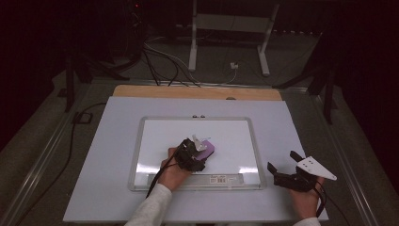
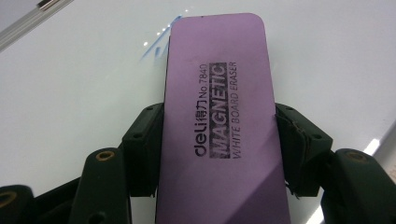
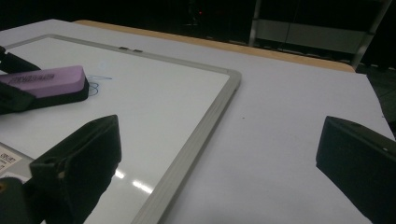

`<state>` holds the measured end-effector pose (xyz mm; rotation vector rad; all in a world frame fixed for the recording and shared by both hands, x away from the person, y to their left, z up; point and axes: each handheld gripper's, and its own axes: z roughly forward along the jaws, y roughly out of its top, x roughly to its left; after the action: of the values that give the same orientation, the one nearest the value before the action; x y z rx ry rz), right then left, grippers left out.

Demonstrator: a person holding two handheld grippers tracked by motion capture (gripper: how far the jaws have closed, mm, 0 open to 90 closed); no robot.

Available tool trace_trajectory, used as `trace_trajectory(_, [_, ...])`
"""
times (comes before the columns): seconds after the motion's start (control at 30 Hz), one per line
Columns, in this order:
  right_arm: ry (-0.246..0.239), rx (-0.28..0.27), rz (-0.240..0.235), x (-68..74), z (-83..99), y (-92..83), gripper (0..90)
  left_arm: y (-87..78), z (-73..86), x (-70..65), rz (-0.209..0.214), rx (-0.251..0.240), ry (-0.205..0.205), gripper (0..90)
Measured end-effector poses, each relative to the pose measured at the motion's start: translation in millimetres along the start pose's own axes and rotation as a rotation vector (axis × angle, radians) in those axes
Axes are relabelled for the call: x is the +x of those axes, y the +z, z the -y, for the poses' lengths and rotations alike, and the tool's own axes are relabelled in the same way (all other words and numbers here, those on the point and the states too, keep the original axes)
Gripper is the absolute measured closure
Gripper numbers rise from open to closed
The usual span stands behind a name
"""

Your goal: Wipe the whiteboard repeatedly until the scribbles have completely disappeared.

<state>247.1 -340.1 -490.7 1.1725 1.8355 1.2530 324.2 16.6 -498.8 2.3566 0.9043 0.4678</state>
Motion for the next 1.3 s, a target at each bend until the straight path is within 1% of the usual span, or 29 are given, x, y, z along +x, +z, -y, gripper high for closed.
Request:
trace_trajectory(0.03, [0.0,0.0,0.0,0.1,-0.1,-0.1,0.4,0.3,-0.2,0.8,0.002,0.001,-0.002,41.2])
trace_trajectory(0.07, [0.001,0.0,0.0,0.1,-0.1,-0.3,0.4,0.7,-0.4,1.9,-0.011,0.001,0.0,41.2])
trace_trajectory(0.13, [0.003,-0.002,0.001,0.0,-0.2,-0.6,0.4,1.6,-1.5,6.6,-0.051,0.011,-0.005,41.2])
trace_trajectory(0.2, [0.006,-0.002,0.001,-0.5,-0.1,-1.0,0.4,3.2,-2.0,13.8,-0.074,0.016,-0.021,41.3])
trace_trajectory(0.23, [0.006,-0.003,0.002,-0.8,0.0,-1.1,0.4,4.3,-2.4,19.0,-0.099,0.021,-0.032,41.3])
trace_trajectory(0.33, [0.006,-0.003,0.003,-1.0,0.0,-1.2,0.4,7.0,-2.4,32.5,-0.137,0.029,-0.077,41.3])
trace_trajectory(0.37, [0.006,-0.002,0.003,-1.0,0.0,-1.1,0.4,7.7,-2.1,36.3,-0.142,0.029,-0.095,41.3])
trace_trajectory(0.43, [0.007,-0.002,0.001,-0.7,-0.1,-0.9,0.4,8.4,-1.5,39.9,-0.131,0.026,-0.127,41.2])
trace_trajectory(0.5, [0.005,-0.002,0.001,-0.5,-0.1,-0.7,0.4,7.8,-1.9,36.8,-0.145,0.029,-0.108,41.3])
trace_trajectory(0.57, [0.004,0.0,0.001,-0.6,0.1,-0.4,0.4,6.6,-2.4,30.9,-0.118,0.029,-0.097,41.3])
trace_trajectory(0.67, [0.003,0.0,0.0,-0.2,-0.1,-0.5,0.4,4.4,-2.2,18.3,-0.096,0.02,-0.065,41.3])
trace_trajectory(0.73, [0.002,0.0,0.0,-0.1,0.0,-0.2,0.4,2.4,-2.1,9.1,-0.074,0.02,-0.034,41.3])
trace_trajectory(0.83, [0.0,0.0,0.0,0.2,0.0,-0.1,0.4,0.1,-2.4,-3.1,-0.029,0.014,-0.001,41.2])
trace_trajectory(0.9, [0.0,0.001,0.0,0.3,0.0,0.0,0.4,-0.6,-3.0,-8.0,-0.032,0.013,0.026,41.3])
trace_trajectory(0.93, [0.001,0.001,-0.001,0.3,-0.1,0.0,0.4,-0.5,-3.2,-7.8,-0.031,0.014,0.028,41.2])
trace_trajectory(0.97, [0.001,0.001,0.0,0.4,0.0,-0.1,0.4,-0.3,-3.4,-6.4,-0.029,0.016,0.027,41.2])
trace_trajectory(1.0, [0.001,0.001,0.001,0.4,-0.1,-0.3,0.4,0.6,-3.6,-3.6,-0.042,0.015,0.022,41.2])
trace_trajectory(1.03, [0.003,-0.001,0.001,0.2,-0.1,-0.6,0.4,1.6,-4.1,-0.4,-0.068,0.018,0.022,41.2])
trace_trajectory(1.1, [0.005,-0.003,0.001,-0.3,-0.1,-1.1,0.4,4.2,-5.2,9.6,-0.107,0.027,0.003,41.2])
trace_trajectory(1.17, [0.006,-0.002,0.002,-0.7,0.1,-1.1,0.4,7.2,-5.9,19.9,-0.134,0.028,-0.03,41.3])
trace_trajectory(1.23, [0.004,-0.003,0.002,-0.8,0.0,-1.1,0.4,10.2,-6.6,33.0,-0.171,0.037,-0.068,41.3])
trace_trajectory(1.3, [0.005,-0.002,0.001,-0.7,0.0,-0.9,0.4,12.7,-7.8,42.0,-0.194,0.044,-0.099,41.3])
